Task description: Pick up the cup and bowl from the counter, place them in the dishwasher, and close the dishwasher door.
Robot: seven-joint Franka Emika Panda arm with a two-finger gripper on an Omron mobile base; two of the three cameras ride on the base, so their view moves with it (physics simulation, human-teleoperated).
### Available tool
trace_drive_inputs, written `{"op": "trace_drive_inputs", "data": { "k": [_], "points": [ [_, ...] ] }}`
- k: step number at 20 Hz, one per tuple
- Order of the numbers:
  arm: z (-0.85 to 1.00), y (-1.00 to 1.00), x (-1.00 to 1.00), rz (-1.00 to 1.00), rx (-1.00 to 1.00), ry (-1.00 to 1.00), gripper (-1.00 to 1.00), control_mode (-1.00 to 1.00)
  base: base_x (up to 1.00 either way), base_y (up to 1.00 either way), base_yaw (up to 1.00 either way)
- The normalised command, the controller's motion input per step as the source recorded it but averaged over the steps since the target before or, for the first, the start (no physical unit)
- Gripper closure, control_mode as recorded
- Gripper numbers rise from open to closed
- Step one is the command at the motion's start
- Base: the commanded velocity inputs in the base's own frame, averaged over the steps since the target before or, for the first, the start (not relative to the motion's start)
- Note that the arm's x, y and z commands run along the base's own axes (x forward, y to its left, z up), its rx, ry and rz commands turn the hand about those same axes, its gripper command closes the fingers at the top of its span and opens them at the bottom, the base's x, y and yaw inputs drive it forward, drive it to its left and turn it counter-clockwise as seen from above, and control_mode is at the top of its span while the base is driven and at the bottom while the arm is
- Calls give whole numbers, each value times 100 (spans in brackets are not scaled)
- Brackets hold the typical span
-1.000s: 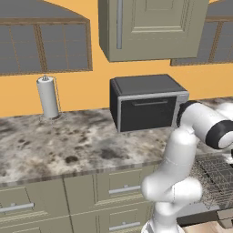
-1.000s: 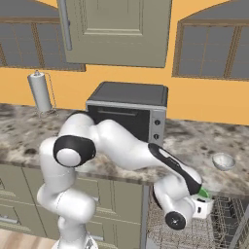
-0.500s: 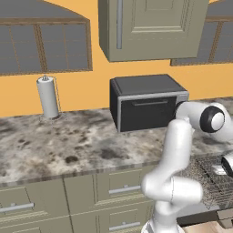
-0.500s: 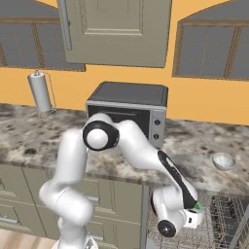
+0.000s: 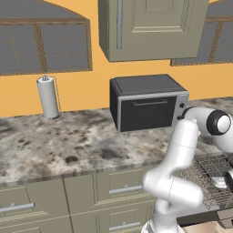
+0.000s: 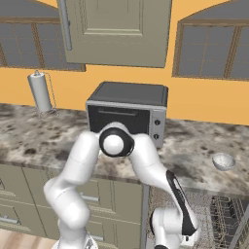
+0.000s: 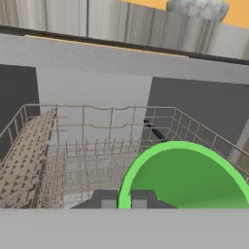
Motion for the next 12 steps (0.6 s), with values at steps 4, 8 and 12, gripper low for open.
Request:
{"op": "trace_drive_inputs", "data": {
  "k": [4,8,12],
  "points": [
    [-5,0,-31,0,-2,-11,100,-100,0,0,0],
    [0,0,6,0,0,-3,100,-100,0,0,0],
    [0,0,34,-2,0,0,100,-100,0,0,0]
  ]
}}
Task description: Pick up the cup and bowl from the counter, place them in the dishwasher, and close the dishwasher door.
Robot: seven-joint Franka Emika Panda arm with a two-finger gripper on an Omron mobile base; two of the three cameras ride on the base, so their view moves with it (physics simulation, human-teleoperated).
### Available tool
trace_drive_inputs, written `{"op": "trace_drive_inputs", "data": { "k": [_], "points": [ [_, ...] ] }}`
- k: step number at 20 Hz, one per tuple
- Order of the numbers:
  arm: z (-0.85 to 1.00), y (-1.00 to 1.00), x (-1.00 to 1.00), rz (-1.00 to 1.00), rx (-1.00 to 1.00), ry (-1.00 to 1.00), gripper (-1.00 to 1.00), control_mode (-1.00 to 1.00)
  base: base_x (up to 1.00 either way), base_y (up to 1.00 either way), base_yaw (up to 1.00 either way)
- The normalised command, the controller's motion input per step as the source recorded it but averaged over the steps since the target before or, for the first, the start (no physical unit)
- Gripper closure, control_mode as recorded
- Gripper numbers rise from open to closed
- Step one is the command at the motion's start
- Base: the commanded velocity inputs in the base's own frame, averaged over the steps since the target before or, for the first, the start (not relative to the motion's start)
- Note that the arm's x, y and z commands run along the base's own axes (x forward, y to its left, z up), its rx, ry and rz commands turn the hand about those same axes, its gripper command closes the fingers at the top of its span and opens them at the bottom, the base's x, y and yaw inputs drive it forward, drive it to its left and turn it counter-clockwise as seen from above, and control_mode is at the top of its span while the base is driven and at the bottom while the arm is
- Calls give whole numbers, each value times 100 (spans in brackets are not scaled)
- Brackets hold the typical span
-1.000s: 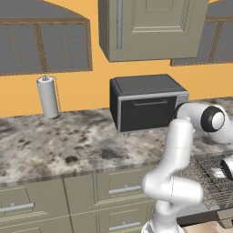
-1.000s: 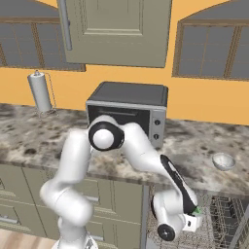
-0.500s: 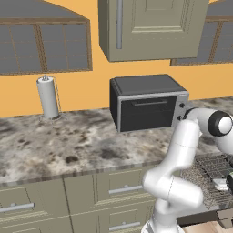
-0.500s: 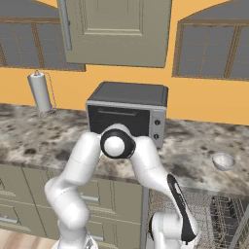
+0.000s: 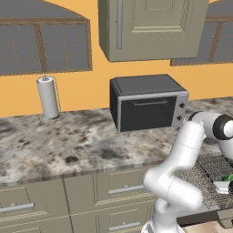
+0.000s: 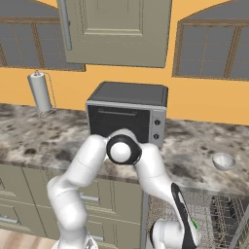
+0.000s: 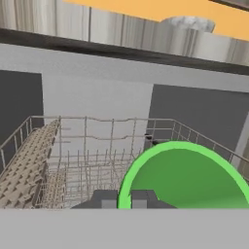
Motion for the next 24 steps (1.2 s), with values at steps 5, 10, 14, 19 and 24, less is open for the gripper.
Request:
{"op": "trace_drive_inputs", "data": {
  "k": [5,10,14,19,24],
  "points": [
    [-6,0,36,-3,0,0,100,-100,0,0,0],
    [-43,0,29,0,0,0,100,-100,0,0,0],
    [-46,0,27,0,0,0,100,-100,0,0,0],
    [-36,0,15,0,0,0,-100,-100,0,0,0],
    [-20,0,0,0,0,0,-100,-100,0,0,0]
  ]
}}
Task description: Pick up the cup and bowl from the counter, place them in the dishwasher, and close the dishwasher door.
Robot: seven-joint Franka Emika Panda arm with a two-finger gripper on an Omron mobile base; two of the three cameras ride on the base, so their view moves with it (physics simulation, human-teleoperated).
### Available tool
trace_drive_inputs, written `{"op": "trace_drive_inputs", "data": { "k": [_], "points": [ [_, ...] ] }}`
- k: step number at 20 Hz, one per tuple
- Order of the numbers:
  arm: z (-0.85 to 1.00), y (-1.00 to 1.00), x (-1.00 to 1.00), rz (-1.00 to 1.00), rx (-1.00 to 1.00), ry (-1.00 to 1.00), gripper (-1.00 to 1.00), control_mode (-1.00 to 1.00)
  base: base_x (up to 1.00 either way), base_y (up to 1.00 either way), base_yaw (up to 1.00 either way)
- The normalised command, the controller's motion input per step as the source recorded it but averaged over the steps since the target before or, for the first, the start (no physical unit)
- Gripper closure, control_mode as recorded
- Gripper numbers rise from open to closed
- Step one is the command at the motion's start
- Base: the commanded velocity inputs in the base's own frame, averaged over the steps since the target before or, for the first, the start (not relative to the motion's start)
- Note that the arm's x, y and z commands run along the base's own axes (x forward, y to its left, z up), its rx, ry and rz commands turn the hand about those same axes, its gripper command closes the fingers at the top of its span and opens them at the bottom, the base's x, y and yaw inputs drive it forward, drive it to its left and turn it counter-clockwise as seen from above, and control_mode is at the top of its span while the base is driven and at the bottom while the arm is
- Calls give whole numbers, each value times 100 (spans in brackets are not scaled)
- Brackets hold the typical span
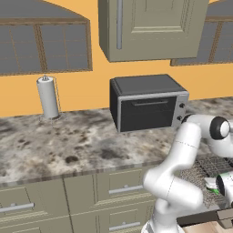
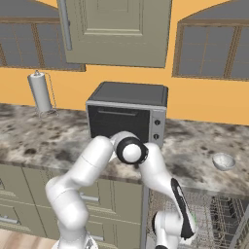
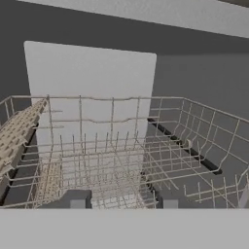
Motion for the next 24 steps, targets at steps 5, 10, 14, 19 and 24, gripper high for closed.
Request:
{"op": "trace_drive_inputs", "data": {
  "k": [5,10,14,19,24],
  "points": [
    [28,0,-16,0,0,-11,-100,-100,0,0,0],
    [75,1,-46,0,0,-21,-100,-100,0,0,0],
    [64,11,-48,0,0,-15,-100,-100,0,0,0],
    [86,10,-21,0,0,-7,-100,-100,0,0,0],
    [70,9,0,0,-9,6,-100,-100,0,0,0]
  ]
}}
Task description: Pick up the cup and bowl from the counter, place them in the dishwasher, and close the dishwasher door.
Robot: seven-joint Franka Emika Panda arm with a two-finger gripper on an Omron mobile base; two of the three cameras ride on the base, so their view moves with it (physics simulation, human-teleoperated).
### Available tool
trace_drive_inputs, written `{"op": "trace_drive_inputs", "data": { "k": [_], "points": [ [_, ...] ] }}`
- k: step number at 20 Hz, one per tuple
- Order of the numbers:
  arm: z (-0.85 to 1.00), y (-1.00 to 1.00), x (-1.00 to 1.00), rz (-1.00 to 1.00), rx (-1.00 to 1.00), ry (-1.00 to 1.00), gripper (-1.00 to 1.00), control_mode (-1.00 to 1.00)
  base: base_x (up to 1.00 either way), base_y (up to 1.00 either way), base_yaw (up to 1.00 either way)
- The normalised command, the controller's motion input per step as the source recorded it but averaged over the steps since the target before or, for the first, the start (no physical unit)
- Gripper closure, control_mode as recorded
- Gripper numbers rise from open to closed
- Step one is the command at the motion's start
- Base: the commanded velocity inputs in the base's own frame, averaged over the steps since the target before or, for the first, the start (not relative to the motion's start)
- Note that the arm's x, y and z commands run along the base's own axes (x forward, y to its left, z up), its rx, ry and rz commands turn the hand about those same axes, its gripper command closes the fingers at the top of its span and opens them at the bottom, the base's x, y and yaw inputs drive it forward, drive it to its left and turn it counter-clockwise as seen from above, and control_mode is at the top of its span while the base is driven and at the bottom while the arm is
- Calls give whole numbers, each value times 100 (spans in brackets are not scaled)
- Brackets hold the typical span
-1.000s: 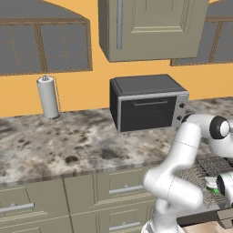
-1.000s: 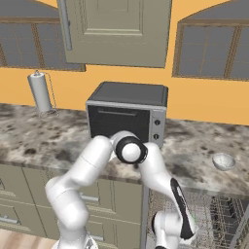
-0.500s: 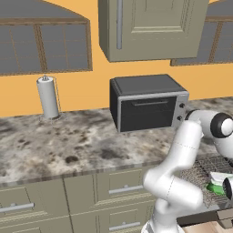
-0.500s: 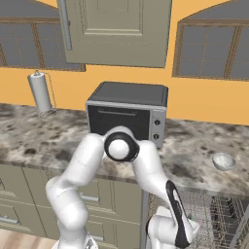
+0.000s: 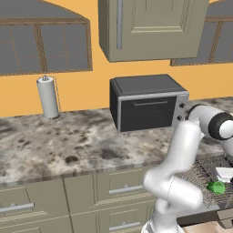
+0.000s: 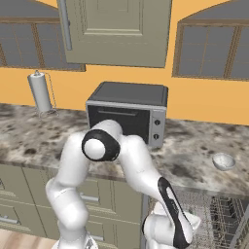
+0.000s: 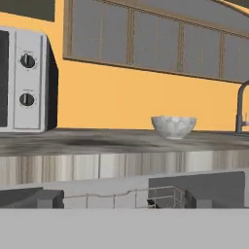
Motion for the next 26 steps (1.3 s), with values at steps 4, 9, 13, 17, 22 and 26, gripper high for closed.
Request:
{"op": "trace_drive_inputs", "data": {
  "k": [4,9,13,17,22,26],
  "points": [
    [49,11,3,-6,-23,23,-100,-100,0,0,0],
    [16,0,34,-6,-48,34,-100,-100,0,0,0],
    [0,0,36,14,-58,28,-100,-100,0,0,0],
    [3,0,7,35,-47,22,-100,-100,0,0,0],
    [26,-15,0,31,-41,17,-100,-100,0,0,0],
    [41,-13,11,22,-47,17,-100,-100,0,0,0]
  ]
}}
